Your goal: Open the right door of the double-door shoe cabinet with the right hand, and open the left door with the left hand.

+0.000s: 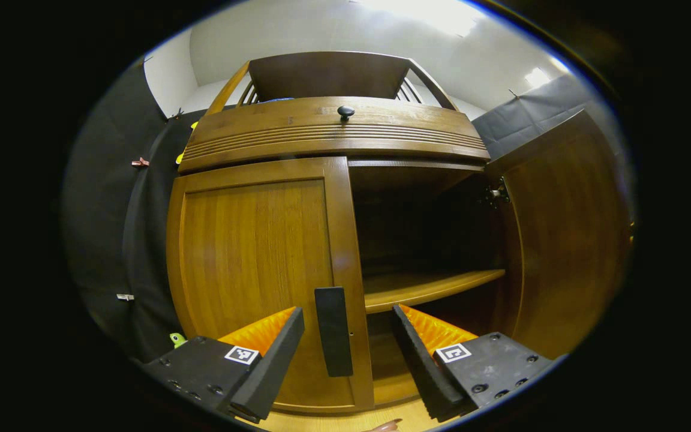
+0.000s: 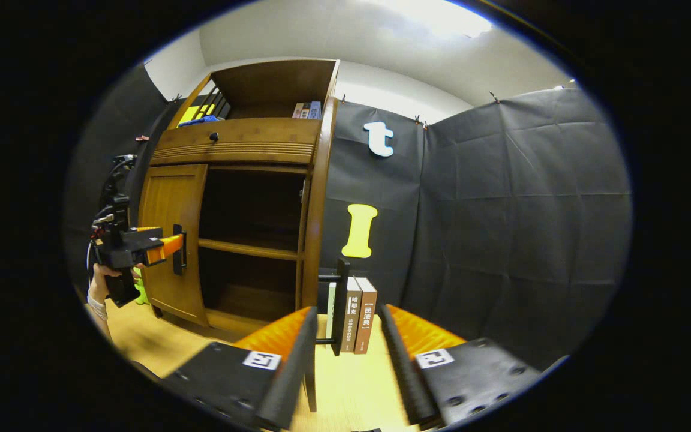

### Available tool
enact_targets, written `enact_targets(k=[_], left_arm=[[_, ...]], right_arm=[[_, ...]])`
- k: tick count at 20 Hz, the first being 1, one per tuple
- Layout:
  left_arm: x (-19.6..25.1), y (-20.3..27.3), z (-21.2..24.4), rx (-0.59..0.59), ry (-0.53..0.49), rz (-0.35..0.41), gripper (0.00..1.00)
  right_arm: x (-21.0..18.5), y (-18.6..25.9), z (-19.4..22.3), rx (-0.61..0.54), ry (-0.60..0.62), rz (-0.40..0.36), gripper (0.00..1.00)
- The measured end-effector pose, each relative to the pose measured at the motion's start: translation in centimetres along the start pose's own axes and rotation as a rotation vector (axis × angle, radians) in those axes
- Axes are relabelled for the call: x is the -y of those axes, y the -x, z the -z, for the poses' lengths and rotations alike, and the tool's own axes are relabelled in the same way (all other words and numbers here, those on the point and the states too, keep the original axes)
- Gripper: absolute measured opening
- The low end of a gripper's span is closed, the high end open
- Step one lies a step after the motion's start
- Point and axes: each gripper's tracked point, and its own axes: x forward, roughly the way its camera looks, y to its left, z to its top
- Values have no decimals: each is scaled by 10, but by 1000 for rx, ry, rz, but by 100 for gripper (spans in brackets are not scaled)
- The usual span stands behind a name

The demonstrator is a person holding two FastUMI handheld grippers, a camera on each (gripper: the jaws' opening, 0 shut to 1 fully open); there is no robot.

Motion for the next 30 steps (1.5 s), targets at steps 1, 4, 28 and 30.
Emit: enact_targets(k=[1,4,28,30], left_arm=[[0,-4,4,-3,0,-5,93],[0,-15,18,-26,-1,-14,93],[-18,-41,48,-123,135,-37,32],[-17,-36,45,-131,143,-9,28]], right_arm=[[-4,3,-3,2,-6,-8,86],[-13,10,-1,-1,6,-32,93],[-7,40,-15,39,23,3,94],[-11,45,-16,37,33,2,95]])
